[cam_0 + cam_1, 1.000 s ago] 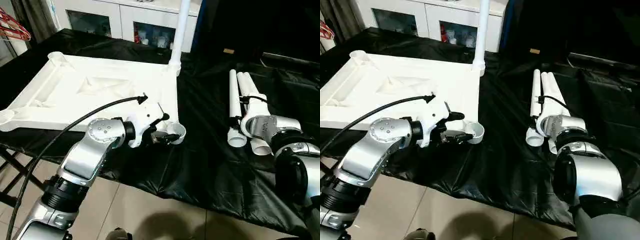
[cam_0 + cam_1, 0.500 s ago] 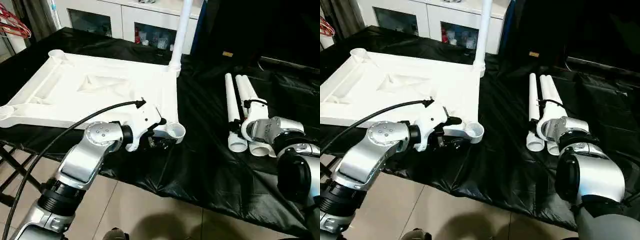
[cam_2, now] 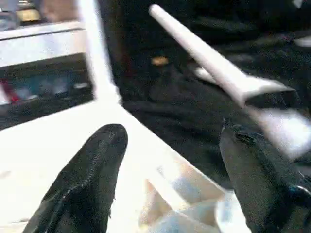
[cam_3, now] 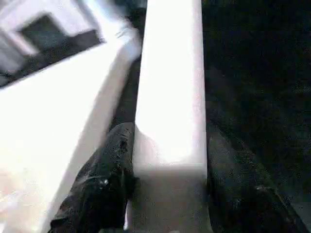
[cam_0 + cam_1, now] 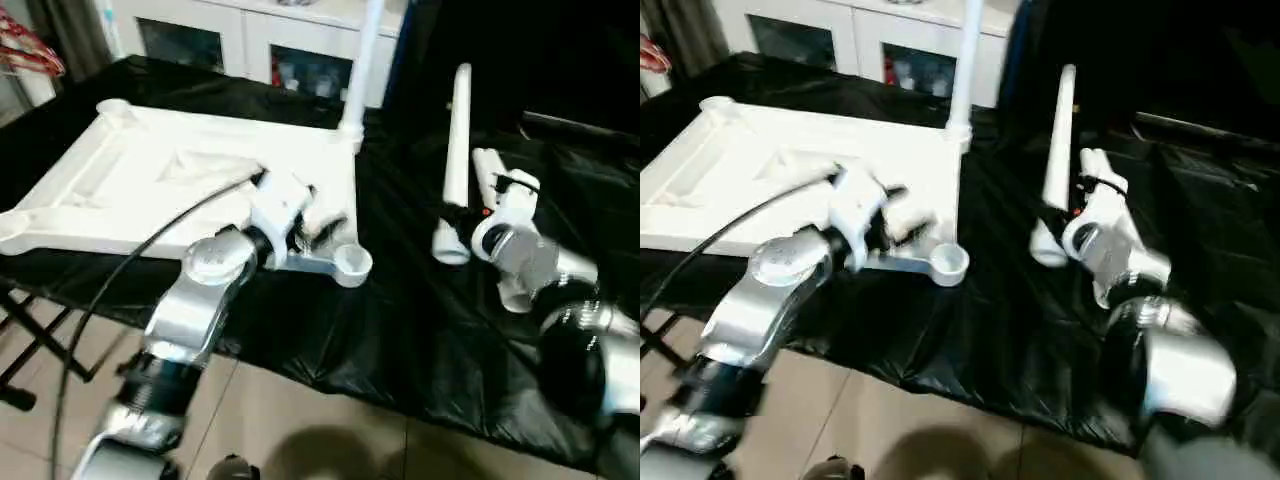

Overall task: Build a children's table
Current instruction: Pick table leg

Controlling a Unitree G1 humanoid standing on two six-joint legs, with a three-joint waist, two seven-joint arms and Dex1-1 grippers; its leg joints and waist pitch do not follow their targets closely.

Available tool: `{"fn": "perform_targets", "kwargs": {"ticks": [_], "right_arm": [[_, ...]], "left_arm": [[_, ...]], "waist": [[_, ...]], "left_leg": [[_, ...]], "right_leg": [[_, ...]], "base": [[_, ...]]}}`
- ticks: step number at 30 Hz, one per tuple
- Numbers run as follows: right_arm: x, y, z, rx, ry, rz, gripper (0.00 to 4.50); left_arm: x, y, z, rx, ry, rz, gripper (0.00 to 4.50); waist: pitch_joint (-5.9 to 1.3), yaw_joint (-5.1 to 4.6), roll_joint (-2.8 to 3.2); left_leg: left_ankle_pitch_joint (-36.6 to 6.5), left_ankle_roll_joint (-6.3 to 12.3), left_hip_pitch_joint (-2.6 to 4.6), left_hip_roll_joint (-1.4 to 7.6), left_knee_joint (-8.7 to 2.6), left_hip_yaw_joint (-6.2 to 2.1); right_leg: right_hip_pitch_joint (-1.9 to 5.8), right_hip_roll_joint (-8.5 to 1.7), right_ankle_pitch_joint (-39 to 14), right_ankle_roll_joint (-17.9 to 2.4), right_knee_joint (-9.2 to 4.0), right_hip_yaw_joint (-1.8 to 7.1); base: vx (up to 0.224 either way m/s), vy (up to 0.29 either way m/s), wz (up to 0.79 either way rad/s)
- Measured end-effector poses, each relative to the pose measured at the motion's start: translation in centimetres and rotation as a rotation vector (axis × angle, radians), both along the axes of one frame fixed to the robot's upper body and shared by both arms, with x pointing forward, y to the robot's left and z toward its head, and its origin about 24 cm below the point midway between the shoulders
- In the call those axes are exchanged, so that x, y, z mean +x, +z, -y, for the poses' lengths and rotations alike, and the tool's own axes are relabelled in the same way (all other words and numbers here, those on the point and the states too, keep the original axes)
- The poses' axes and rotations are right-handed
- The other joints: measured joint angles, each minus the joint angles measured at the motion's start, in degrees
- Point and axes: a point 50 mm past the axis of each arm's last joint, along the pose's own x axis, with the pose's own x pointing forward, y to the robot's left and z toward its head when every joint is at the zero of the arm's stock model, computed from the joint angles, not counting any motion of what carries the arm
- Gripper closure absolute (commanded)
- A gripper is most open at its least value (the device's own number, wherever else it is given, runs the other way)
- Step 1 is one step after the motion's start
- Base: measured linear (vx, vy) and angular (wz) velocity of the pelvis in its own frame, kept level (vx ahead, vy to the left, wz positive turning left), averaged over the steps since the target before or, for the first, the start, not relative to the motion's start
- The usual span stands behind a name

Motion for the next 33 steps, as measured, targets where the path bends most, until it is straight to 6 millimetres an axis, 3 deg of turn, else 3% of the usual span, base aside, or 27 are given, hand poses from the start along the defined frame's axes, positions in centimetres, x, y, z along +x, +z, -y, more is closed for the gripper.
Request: {"fn": "perform_targets", "kwargs": {"ticks": [5,7,9,12,16,27,33], "right_arm": [[-2.8,-1.1,-1.6,0.188,0.174,0.167,2.62],[-4.1,-0.7,-2.1,0.251,0.268,0.250,2.62],[-5.3,0.0,-2.6,0.321,0.359,0.330,2.63],[-6.7,1.1,-2.6,0.399,0.434,0.410,2.63],[-8.5,1.8,-2.9,0.485,0.524,0.454,2.63],[-9.5,2.8,-4.6,0.509,0.663,0.446,2.63],[-9.4,2.9,-5.4,0.424,0.681,0.418,2.63]], "left_arm": [[0.2,-0.1,1.7,-0.167,-0.050,-0.096,0.98],[0.3,0.0,3.2,-0.264,-0.085,-0.167,0.98],[0.4,0.6,4.2,-0.356,-0.117,-0.217,0.65],[0.2,1.2,5.1,-0.448,-0.174,-0.278,0.61],[-0.5,1.3,5.9,-0.551,-0.263,-0.368,0.19],[-2.1,3.5,6.5,-0.692,-0.473,-0.396,0.18],[-1.4,3.1,6.1,-0.662,-0.354,-0.424,0.52]], "waist": [[0.11,1.23,0.75],[0.12,1.60,0.74],[0.12,1.73,0.74],[0.10,1.93,0.76],[0.10,1.97,0.76],[0.10,2.41,0.72],[0.11,2.72,0.65]], "left_leg": [[0.11,0.20,-0.03,0.00,0.00,0.03],[0.16,0.26,-0.02,0.01,-0.01,0.03],[0.16,0.26,0.00,0.02,-0.01,0.03],[0.16,0.25,0.10,0.03,-0.06,0.03],[0.16,0.24,0.09,0.03,-0.07,0.02],[0.16,0.25,-0.07,0.01,-0.19,0.02],[0.15,0.27,-0.16,0.00,-0.27,0.02]], "right_leg": [[0.00,-0.03,0.00,0.00,-0.04,-0.01],[0.01,-0.03,0.01,-0.01,-0.02,-0.04],[0.03,-0.04,0.02,-0.03,-0.03,-0.04],[0.16,-0.05,0.07,-0.04,-0.10,-0.07],[0.18,-0.04,0.09,-0.01,-0.18,-0.08],[0.21,-0.04,0.17,0.16,-0.66,-0.11],[0.19,-0.03,0.22,0.26,-0.82,-0.11]], "base": [[0.000,0.000,0.00],[0.000,0.000,0.00],[0.000,0.000,0.00],[0.000,0.000,0.00],[0.000,0.000,0.00],[0.000,0.000,0.00],[0.000,0.000,0.00]]}}
